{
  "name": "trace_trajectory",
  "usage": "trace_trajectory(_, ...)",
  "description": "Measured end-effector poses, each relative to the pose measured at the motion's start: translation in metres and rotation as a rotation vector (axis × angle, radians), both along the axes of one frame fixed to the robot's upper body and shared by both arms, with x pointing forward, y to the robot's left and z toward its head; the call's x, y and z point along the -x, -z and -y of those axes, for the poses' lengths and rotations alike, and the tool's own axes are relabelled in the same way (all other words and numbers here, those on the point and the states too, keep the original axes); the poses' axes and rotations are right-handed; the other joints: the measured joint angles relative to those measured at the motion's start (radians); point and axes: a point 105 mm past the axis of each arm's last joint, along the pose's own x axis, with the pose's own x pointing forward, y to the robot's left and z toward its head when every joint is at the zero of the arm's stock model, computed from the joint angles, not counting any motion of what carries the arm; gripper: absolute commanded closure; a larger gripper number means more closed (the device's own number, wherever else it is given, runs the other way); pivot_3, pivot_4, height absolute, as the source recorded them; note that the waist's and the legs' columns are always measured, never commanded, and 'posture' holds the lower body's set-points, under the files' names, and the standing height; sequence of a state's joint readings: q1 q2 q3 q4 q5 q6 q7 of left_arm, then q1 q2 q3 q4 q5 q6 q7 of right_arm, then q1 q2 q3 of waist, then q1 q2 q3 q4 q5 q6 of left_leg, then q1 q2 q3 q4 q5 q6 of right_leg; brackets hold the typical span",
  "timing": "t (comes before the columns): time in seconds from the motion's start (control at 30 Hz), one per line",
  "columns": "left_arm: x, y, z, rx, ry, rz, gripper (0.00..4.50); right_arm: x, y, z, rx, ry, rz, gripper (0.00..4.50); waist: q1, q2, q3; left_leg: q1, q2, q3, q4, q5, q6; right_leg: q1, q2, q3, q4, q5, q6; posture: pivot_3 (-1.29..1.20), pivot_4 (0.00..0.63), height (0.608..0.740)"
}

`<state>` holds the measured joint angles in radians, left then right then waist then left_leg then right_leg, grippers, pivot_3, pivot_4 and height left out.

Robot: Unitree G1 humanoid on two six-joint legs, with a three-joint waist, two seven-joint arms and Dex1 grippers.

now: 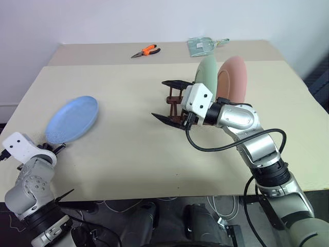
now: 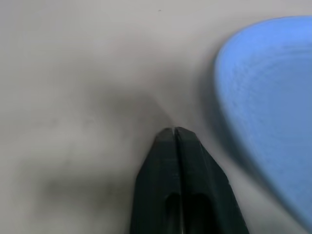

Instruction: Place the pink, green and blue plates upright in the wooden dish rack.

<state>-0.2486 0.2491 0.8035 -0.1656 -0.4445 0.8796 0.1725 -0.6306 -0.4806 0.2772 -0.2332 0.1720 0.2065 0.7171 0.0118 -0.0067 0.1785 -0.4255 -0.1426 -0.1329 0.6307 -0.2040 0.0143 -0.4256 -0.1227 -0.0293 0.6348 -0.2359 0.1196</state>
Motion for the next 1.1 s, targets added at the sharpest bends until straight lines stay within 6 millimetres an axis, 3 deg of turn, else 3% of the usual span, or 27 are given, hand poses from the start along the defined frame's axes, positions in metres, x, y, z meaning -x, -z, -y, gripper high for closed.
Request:
trace_trajectory(0.03, -0.002, -0.002, 0.002, 0.0, 0.007, 0.019, 4.45, 0.0, 0.002, 0.0, 0.001, 0.001, -0.004, 0.0, 0.0, 0.0, 0.0, 0.0, 0.0, 0.0, 0.0, 0.0, 0.0, 0.0, 0.0, 0.0, 0.0, 0.0, 0.0, 0.0, 0.15, 0.729)
trace_trajectory(0.13, -0.005, -0.006, 0.004, -0.002, 0.012, 0.059, 3.67, 0.001, 0.002, -0.001, 0.002, 0.0, -0.005, 0.0, 0.0, 0.0, 0.0, 0.0, 0.0, 0.0, 0.0, 0.0, 0.0, 0.0, 0.0, 0.0, 0.0, 0.0, 0.0, 0.0, 0.15, 0.729)
trace_trajectory(0.37, -0.002, -0.01, -0.004, -0.025, -0.071, 0.081, 0.13, 0.001, 0.01, 0.002, 0.012, 0.011, -0.021, 0.0, 0.0, 0.0, 0.0, 0.0, 0.0, 0.0, 0.0, 0.0, 0.0, 0.0, 0.0, 0.0, 0.0, 0.0, 0.0, 0.0, 0.15, 0.729)
trace_trajectory(0.67, -0.011, -0.035, 0.003, -0.021, -0.063, 0.258, 0.13, 0.001, 0.014, 0.003, 0.024, 0.013, -0.029, 0.0, 0.0, 0.0, 0.0, 0.0, 0.0, 0.0, 0.0, 0.0, 0.0, 0.0, 0.0, 0.0, -0.001, 0.0, 0.0, 0.0, 0.15, 0.729)
trace_trajectory(0.83, -0.03, -0.036, 0.033, -0.015, 0.117, 0.227, 0.13, 0.002, 0.014, 0.003, 0.03, 0.012, -0.027, 0.0, 0.001, 0.0, 0.0, 0.0, 0.0, 0.0, 0.0, 0.0, 0.0, 0.0, 0.0, 0.0, 0.0, 0.0, 0.0, 0.0, 0.15, 0.729)
trace_trajectory(0.93, -0.038, -0.022, 0.046, 0.025, 0.168, 0.148, 0.92, 0.002, 0.014, 0.002, 0.036, 0.012, -0.02, 0.0, -0.001, 0.0, 0.0, 0.0, 0.0, 0.0, 0.0, 0.0, 0.0, 0.001, 0.001, 0.0, 0.0, 0.0, 0.0, 0.0, 0.15, 0.729)
trace_trajectory(1.1, -0.044, -0.02, 0.043, 0.09, 0.123, 0.139, 3.52, 0.002, 0.014, 0.002, 0.042, 0.016, -0.008, 0.0, 0.0, 0.0, 0.0, 0.0, 0.001, 0.0, -0.001, 0.001, -0.001, 0.001, 0.001, 0.0, 0.0, 0.001, -0.001, 0.0, 0.15, 0.729)
